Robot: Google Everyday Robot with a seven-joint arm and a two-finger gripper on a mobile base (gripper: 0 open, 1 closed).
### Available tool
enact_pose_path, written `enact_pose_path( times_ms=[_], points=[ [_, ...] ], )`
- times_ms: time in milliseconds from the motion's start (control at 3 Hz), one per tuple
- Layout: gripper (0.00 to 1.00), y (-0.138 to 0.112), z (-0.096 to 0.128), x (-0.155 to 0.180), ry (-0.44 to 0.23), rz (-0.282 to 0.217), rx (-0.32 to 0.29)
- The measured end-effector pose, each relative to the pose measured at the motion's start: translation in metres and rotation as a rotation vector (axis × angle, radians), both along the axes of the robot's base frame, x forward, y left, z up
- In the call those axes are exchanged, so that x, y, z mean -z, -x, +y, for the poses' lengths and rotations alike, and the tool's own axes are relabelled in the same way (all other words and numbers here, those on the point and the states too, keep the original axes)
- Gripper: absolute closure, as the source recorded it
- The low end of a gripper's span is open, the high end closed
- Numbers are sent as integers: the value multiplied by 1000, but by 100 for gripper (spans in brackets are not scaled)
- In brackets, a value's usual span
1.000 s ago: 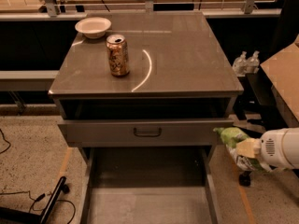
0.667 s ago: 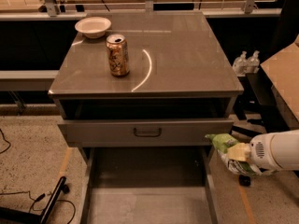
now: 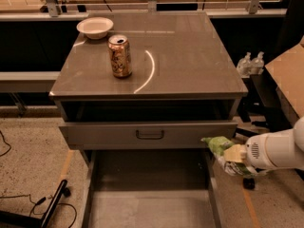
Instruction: Place green jalapeno chip bag into middle drawer
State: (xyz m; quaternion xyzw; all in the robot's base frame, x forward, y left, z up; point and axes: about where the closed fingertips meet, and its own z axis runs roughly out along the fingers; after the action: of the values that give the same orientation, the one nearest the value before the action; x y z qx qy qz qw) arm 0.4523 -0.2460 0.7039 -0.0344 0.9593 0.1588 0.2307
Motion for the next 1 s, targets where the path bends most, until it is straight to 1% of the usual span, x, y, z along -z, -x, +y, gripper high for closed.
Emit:
enact_pose_path(
  times_ms=[333,667,1000],
  points=[
    [100,5,20,39,-38,52,-53],
    [100,14,66,87,-118,76,-141],
    [100,15,100,113,-160,99,-212]
  ],
)
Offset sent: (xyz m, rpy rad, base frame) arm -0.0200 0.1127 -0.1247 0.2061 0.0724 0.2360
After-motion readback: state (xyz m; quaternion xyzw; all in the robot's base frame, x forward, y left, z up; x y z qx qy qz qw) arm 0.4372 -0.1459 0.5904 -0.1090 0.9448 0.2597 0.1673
